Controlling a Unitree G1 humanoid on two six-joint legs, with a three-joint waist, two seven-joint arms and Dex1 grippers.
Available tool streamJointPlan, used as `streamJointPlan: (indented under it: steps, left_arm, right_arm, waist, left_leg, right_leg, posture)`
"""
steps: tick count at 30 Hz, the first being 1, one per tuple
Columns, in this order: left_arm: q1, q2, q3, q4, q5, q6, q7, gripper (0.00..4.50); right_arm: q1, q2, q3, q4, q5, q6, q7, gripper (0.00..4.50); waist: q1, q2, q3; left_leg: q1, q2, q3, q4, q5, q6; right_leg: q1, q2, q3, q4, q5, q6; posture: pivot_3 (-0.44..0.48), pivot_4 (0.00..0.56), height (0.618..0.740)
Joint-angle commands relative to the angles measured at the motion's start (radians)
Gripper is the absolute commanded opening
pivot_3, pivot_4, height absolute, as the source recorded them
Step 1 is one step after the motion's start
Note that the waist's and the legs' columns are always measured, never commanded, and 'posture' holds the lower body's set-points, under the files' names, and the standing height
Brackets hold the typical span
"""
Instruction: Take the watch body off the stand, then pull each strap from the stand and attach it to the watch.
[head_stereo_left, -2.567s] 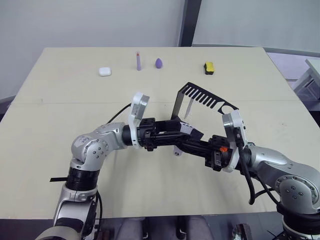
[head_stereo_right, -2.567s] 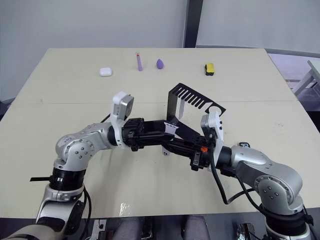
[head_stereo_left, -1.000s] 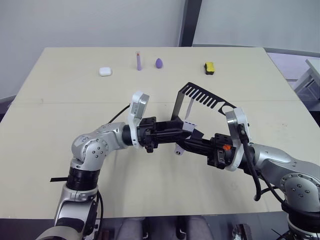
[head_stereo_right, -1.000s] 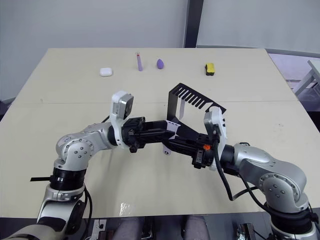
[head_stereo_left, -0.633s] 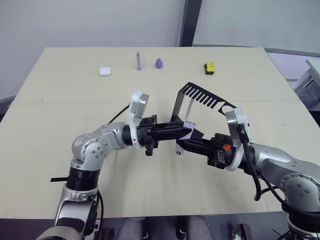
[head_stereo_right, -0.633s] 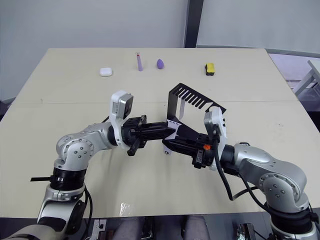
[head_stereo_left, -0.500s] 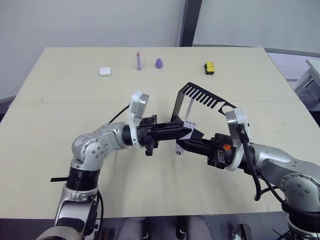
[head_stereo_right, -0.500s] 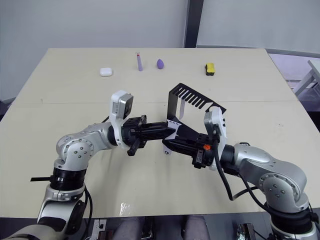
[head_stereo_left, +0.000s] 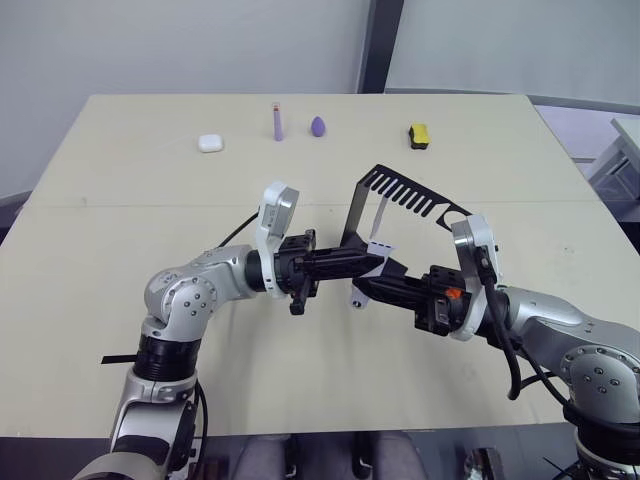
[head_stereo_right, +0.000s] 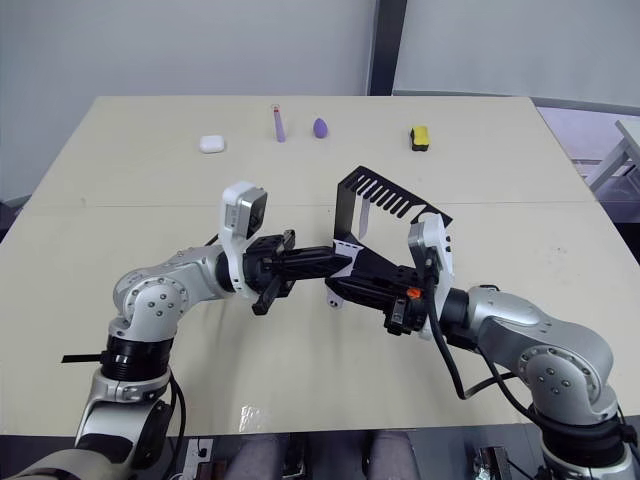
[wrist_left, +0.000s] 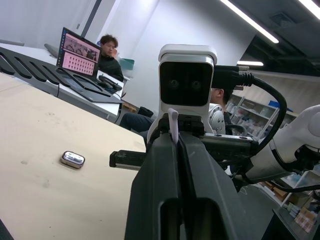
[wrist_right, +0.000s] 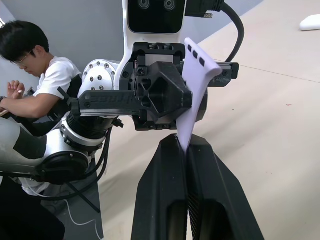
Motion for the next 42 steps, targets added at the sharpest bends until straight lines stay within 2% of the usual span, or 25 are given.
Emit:
streamJointPlan:
  steps: [1, 15, 18, 20, 25, 29, 33, 38, 42]
  left_arm:
    - [-0.001, -0.012, 0.007, -0.019, -0.042, 0.004, -0.011, 0.02]
    - [-0.018, -0.015, -0.003, 0.002, -0.026, -0.011, -0.042, 0.02]
    - [-0.026, 0.020, -0.011, 0.006, 0.014, -0.040, -0.067, 0.00]
    - [-0.032, 0.063, -0.017, 0.006, 0.052, -0.069, -0.092, 0.00]
    - [-0.017, 0.208, -0.040, -0.002, 0.145, -0.161, -0.206, 0.00]
    - [0.019, 0.299, -0.086, -0.013, 0.257, -0.297, -0.299, 0.00]
    - [0.041, 0.320, -0.113, -0.007, 0.313, -0.381, -0.345, 0.00]
    - [0.046, 0.310, -0.126, -0.008, 0.329, -0.410, -0.355, 0.00]
    - [0.047, 0.291, -0.131, -0.018, 0.325, -0.410, -0.344, 0.00]
  right_arm:
    - [-0.008, -0.006, -0.026, -0.020, 0.015, -0.025, -0.020, 0.00]
    - [0.020, -0.018, -0.047, -0.065, 0.002, -0.061, -0.057, 0.00]
    - [0.036, -0.050, -0.076, -0.095, -0.018, -0.070, -0.075, 0.94]
    - [0.089, -0.096, -0.140, -0.135, 0.003, -0.065, -0.086, 1.92]
    - [0.398, -0.161, -0.433, -0.237, 0.032, -0.068, -0.132, 4.48]
    - [0.668, -0.106, -0.642, -0.284, -0.071, -0.098, -0.163, 4.48]
    - [0.871, -0.032, -0.712, -0.271, -0.230, -0.162, -0.139, 4.48]
    - [0.916, 0.015, -0.681, -0.200, -0.335, -0.224, -0.138, 4.48]
    - [0.835, 0.013, -0.571, -0.089, -0.440, -0.256, -0.158, 4.48]
  waist:
    - [0.000, 0.000, 0.000]
    - [0.000, 0.000, 0.000]
    - [0.001, 0.000, 0.000]
    - [0.004, 0.000, 0.000]
    - [0.023, 0.000, 0.000]
    - [0.029, 0.000, 0.000]
    - [0.026, 0.000, 0.000]
    - [0.019, 0.002, 0.000]
    - [0.018, 0.002, 0.000]
  left_leg:
    - [0.000, 0.000, 0.000, 0.000, 0.000, 0.000]
    - [0.000, 0.000, 0.000, 0.000, 0.000, 0.000]
    - [0.000, 0.000, 0.000, 0.000, 0.000, 0.000]
    - [0.000, 0.000, 0.000, 0.000, 0.000, 0.000]
    - [0.000, 0.000, 0.000, -0.002, -0.001, -0.001]
    - [0.000, 0.000, 0.000, -0.002, -0.002, 0.000]
    - [0.001, 0.000, 0.000, -0.002, -0.004, 0.001]
    - [0.002, 0.001, -0.001, -0.002, -0.008, -0.004]
    - [0.002, 0.003, -0.001, -0.002, -0.007, -0.002]
  right_leg:
    - [0.000, 0.000, 0.000, 0.000, 0.000, 0.000]
    - [0.000, 0.000, 0.000, -0.001, 0.000, 0.000]
    - [0.000, 0.000, 0.000, -0.001, 0.000, 0.000]
    - [0.000, 0.000, 0.000, -0.002, 0.000, 0.000]
    - [0.000, 0.001, -0.001, -0.005, 0.000, 0.000]
    - [0.001, 0.001, -0.001, -0.008, 0.000, 0.000]
    - [0.004, 0.001, 0.000, -0.011, 0.000, 0.000]
    - [0.005, 0.000, 0.002, -0.013, 0.001, 0.000]
    - [0.005, 0.002, 0.003, -0.013, 0.000, -0.001]
  posture:
    - [0.000, 0.150, 0.740]
    - [0.000, 0.150, 0.740]
    - [0.000, 0.150, 0.740]
    - [0.000, 0.150, 0.740]
    - [0.000, 0.150, 0.740]
    - [0.000, 0.150, 0.740]
    - [0.000, 0.150, 0.740]
    - [0.000, 0.150, 0.740]
    - [0.000, 0.150, 0.740]
